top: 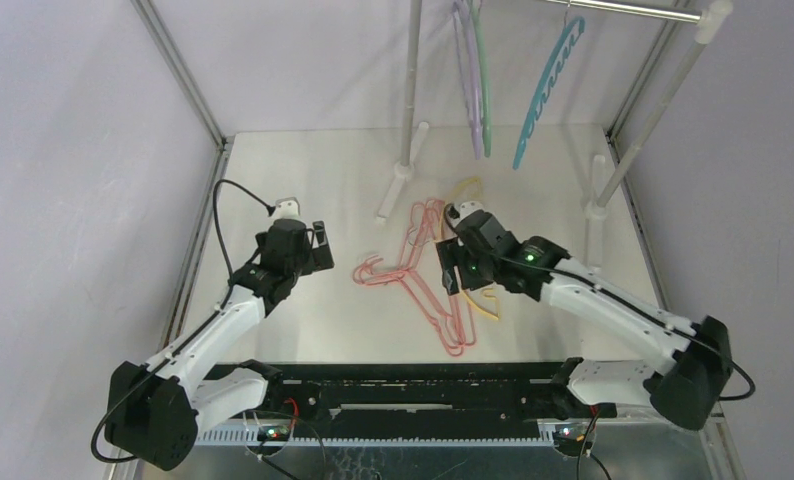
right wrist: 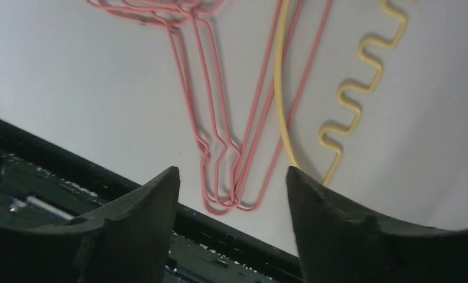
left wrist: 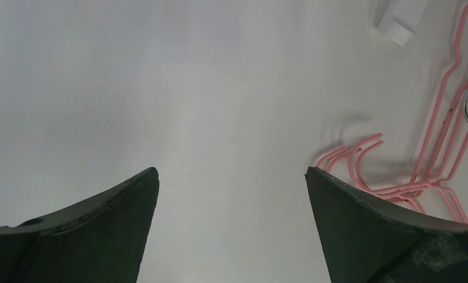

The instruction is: Organize the hangers

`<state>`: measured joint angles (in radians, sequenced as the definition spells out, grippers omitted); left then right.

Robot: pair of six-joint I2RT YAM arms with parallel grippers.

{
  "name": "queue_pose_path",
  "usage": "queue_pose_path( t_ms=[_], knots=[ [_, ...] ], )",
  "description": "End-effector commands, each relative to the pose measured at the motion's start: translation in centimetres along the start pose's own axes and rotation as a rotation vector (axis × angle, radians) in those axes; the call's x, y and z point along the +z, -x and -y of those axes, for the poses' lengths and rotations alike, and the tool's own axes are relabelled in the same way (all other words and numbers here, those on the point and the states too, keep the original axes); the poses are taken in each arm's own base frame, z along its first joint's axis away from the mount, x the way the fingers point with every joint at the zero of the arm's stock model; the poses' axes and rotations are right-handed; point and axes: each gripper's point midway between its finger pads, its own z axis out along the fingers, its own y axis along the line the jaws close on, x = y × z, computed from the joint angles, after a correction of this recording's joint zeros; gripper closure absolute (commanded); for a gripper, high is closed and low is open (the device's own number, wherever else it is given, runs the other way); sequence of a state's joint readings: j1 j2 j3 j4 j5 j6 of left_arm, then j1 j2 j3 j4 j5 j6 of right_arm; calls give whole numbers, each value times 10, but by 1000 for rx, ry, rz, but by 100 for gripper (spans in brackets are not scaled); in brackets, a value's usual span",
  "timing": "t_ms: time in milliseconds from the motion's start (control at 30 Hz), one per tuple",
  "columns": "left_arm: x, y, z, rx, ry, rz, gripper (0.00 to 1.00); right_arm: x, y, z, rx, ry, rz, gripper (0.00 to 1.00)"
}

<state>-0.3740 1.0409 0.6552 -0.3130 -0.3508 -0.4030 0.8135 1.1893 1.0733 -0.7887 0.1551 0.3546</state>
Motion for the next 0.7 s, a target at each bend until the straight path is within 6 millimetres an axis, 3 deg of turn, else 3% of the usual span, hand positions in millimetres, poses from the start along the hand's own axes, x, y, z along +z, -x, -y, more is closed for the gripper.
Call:
queue_pose_path(
  t_ms=[0,100,267,333,400,467,667],
  knots=[
    [-2,21,15,-41,-52,54,0,38,5,-11,-26,36,11,40],
    [-2,19,15,-48,-54,51,1,70,-4,-10,-23,22,-45,73],
    [-3,17,12,-50,-44,55,1,108,-11,-3,-13,-13,-94,75],
    [-2,16,10,-51,-37,55,0,118,-13,5,-4,-42,-102,69],
    [-2,15,10,-49,-38,53,1,125,-13,15,7,-83,-106,53],
    [-2,13,10,-46,-38,47,1,127,-14,25,10,-123,-110,45],
    [2,7,8,-44,-28,31,1,130,-21,34,-8,-148,-133,41]
  ],
)
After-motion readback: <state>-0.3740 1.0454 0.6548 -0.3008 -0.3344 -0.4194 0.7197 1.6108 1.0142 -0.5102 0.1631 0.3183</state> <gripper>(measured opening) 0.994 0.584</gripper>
